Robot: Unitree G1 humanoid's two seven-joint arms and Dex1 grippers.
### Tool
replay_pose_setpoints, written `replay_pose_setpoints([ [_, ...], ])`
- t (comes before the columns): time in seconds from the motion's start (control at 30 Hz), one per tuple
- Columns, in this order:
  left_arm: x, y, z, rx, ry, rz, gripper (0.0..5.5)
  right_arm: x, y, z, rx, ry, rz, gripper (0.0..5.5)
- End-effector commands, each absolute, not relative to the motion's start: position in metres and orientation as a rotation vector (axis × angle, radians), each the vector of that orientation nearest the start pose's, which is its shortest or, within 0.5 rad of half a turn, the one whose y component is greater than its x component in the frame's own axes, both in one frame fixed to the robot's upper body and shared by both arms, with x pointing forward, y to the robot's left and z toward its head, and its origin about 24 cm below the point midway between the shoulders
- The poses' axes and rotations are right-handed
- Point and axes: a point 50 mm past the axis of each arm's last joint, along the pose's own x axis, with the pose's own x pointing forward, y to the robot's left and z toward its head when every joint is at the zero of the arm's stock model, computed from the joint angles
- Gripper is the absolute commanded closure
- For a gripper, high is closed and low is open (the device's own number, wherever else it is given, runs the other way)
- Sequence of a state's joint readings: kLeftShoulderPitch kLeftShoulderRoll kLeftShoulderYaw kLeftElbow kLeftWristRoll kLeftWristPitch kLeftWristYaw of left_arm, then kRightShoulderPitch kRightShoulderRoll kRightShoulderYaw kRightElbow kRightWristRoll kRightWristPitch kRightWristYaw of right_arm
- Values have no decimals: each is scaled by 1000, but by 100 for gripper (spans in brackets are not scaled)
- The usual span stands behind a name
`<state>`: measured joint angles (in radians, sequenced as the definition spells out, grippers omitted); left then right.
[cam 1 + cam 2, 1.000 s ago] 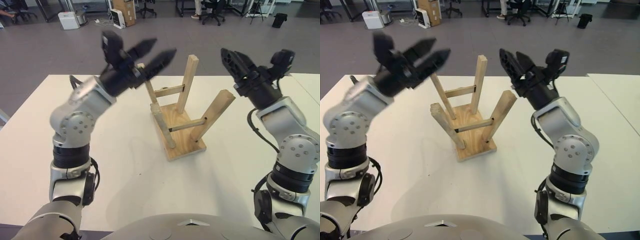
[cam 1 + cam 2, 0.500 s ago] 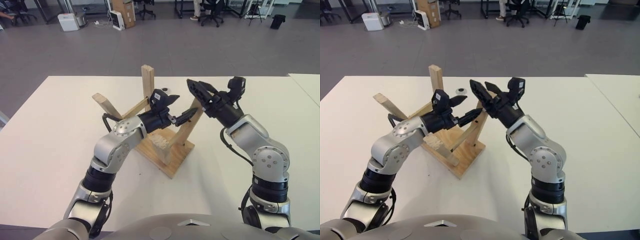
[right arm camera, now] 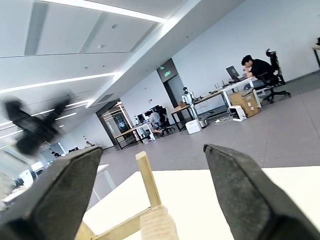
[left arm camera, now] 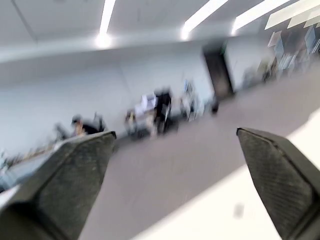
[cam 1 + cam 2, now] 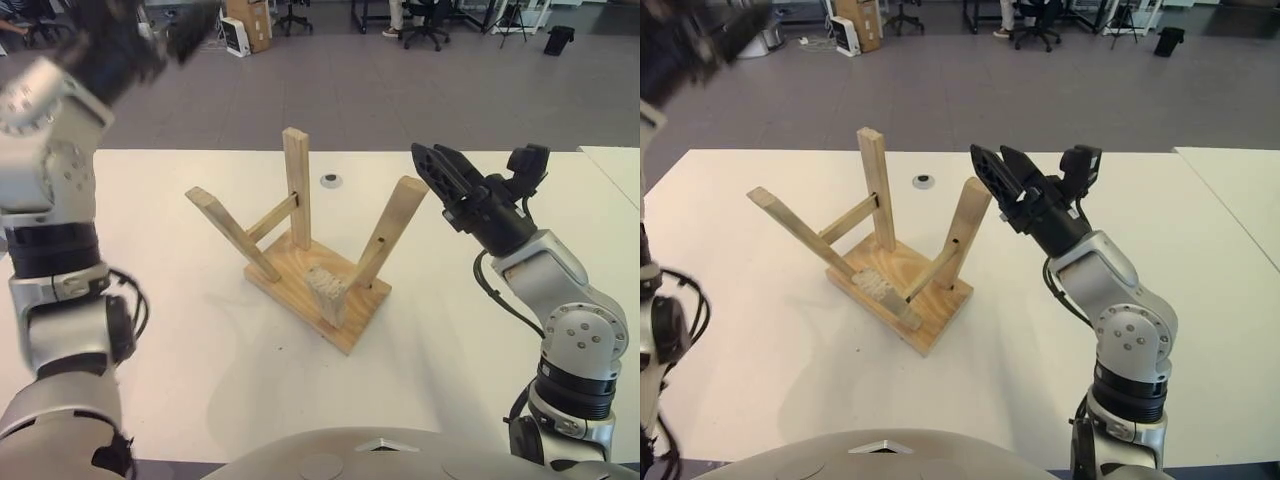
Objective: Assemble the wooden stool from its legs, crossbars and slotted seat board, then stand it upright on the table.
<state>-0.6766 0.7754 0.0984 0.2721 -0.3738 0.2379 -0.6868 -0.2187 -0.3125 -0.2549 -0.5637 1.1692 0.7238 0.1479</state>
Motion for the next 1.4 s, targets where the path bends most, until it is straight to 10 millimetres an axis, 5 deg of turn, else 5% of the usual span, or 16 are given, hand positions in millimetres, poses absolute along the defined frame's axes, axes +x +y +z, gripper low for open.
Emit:
replay_pose_setpoints([
  [0.03, 322, 281, 128, 393, 153, -503, 104, 236, -163, 183, 474, -40, 749, 170],
  [0.2, 312, 264, 54, 167, 309, -537, 104, 247, -180, 162, 230, 115, 668, 170],
  [0.33, 287, 242, 15, 98, 441, -689, 104, 281, -194, 158, 53, 118, 484, 170],
  [0.57, 252, 222, 3, -20, 557, -896, 104, 289, -178, 167, 77, -8, 479, 170],
  [0.67, 247, 223, 1, 3, 567, -880, 104, 282, -194, 190, 224, -127, 482, 170],
  [0.77, 250, 225, -1, -8, 520, -790, 104, 272, -235, 201, 297, -189, 392, 170],
  [0.83, 246, 220, 1, -82, 485, -781, 104, 262, -254, 185, 340, -137, 353, 170],
  [0.9, 243, 220, 0, -86, 480, -777, 104, 247, -258, 137, 300, 63, 323, 170],
  [1.03, 245, 230, -7, 3, 496, -714, 104, 207, -239, 42, -58, 486, 367, 170],
  [1.2, 238, 238, -13, 59, 534, -710, 104, 196, -212, 24, -2, 475, 388, 170],
  [1.4, 225, 247, -19, 123, 641, -771, 104, 203, -209, 25, -20, 451, 376, 170],
])
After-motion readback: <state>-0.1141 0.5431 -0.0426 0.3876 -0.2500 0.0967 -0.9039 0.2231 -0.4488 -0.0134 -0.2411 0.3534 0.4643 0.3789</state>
